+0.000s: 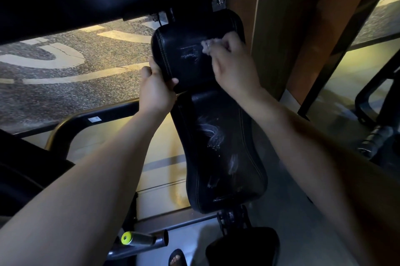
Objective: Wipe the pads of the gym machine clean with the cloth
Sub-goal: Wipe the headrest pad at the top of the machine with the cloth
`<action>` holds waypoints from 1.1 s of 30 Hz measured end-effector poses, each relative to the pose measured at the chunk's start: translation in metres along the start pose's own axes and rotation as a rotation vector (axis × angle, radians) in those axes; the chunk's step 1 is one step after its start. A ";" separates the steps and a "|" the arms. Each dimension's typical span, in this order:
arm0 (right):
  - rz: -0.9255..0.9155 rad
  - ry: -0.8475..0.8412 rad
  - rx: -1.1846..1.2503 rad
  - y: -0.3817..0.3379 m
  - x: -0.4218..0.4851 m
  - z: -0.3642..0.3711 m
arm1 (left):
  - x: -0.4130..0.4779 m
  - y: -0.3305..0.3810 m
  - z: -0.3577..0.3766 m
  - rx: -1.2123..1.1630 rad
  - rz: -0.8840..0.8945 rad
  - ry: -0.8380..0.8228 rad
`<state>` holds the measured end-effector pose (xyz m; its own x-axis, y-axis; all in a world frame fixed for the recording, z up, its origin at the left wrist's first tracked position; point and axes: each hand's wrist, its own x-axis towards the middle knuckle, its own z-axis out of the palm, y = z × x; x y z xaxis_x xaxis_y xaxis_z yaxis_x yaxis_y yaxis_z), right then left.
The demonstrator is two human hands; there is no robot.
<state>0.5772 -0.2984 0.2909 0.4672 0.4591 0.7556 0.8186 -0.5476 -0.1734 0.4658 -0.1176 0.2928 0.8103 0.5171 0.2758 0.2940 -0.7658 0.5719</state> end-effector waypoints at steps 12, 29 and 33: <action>-0.039 -0.055 -0.004 -0.012 -0.003 -0.005 | -0.002 0.002 -0.001 0.015 -0.013 -0.001; 0.043 0.060 0.020 -0.008 0.008 -0.001 | -0.002 0.000 -0.002 -0.011 0.001 -0.008; -0.233 -0.225 0.023 -0.016 -0.023 0.007 | -0.003 0.000 -0.002 0.008 0.002 0.002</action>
<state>0.5556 -0.2958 0.2720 0.3260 0.7150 0.6185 0.9184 -0.3947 -0.0279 0.4627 -0.1190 0.2935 0.8102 0.5159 0.2783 0.2961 -0.7699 0.5653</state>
